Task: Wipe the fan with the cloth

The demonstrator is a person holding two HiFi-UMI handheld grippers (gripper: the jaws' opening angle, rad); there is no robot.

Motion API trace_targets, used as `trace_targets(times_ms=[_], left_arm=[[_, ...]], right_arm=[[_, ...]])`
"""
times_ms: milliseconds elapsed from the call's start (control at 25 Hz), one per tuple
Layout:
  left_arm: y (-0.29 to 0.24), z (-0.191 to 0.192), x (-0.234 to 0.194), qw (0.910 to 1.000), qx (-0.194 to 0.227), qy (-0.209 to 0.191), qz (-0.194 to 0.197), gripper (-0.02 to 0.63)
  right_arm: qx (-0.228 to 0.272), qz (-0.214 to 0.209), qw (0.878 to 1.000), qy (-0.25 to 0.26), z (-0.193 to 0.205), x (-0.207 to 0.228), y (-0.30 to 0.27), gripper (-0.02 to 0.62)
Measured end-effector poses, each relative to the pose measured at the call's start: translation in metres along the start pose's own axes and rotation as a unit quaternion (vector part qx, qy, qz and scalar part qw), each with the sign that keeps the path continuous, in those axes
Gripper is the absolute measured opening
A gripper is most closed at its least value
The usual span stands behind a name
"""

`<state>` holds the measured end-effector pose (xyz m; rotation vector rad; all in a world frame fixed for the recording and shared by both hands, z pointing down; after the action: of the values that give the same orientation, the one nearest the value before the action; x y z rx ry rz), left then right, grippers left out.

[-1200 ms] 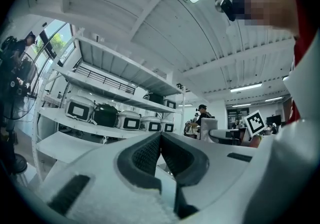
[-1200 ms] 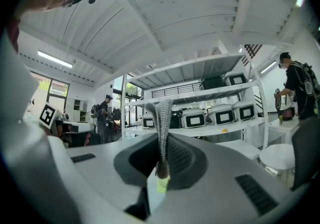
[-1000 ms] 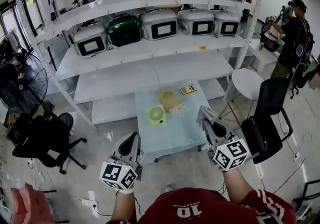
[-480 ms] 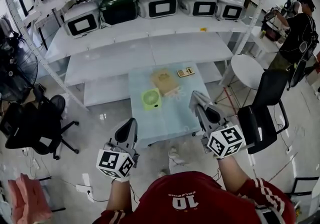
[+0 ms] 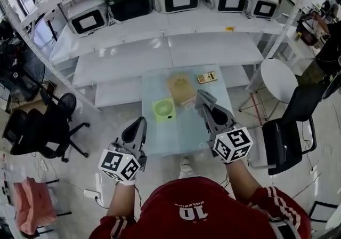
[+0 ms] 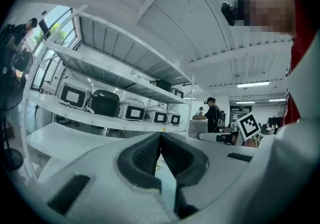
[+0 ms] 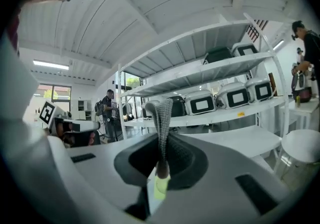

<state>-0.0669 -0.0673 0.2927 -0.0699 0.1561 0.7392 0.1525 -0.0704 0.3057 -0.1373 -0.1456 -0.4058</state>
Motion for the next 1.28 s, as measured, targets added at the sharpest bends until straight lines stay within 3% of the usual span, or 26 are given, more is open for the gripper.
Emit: trace_targets(times_ms=[120, 320, 560, 920, 1120, 1280], left_arm=[[-0.030, 0.000, -0.007, 0.9999, -0.001, -0.012, -0.001, 0.003], [-0.055, 0.017, -0.015, 0.9996, -0.013, 0.026, 0.003, 0.003], [-0.063, 0.035, -0.035, 0.9987, -0.033, 0.038, 0.005, 0.003], [-0.078, 0.057, -0.054, 0.9984, -0.048, 0.022, 0.022, 0.003], [-0.085, 0.078, -0.074, 0.9966, -0.026, 0.078, 0.011, 0.003], [-0.088, 0.091, -0.091, 0.9965, -0.029, 0.078, -0.012, 0.003]], right_arm=[[-0.009, -0.009, 1.000, -0.012, 0.008, 0.020, -0.026, 0.021], [-0.046, -0.021, 0.998, -0.031, 0.039, 0.036, -0.062, 0.021], [-0.073, -0.006, 0.997, -0.038, 0.064, 0.043, -0.086, 0.021], [-0.116, 0.004, 0.992, -0.050, 0.107, 0.041, -0.120, 0.021], [-0.143, 0.002, 0.988, -0.052, 0.142, 0.043, -0.142, 0.021], [-0.164, -0.001, 0.985, -0.053, 0.171, 0.045, -0.156, 0.021]])
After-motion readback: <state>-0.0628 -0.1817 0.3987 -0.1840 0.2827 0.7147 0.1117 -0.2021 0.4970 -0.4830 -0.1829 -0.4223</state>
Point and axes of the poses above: the fingertips, and each gripper's own axes: y backward along the fingers, x to its right, z out of its underside, the point moved 1 cm from there along y, backward along the fingers, and after that the axes turned 1 degree about -y, right-handed, at the moved point
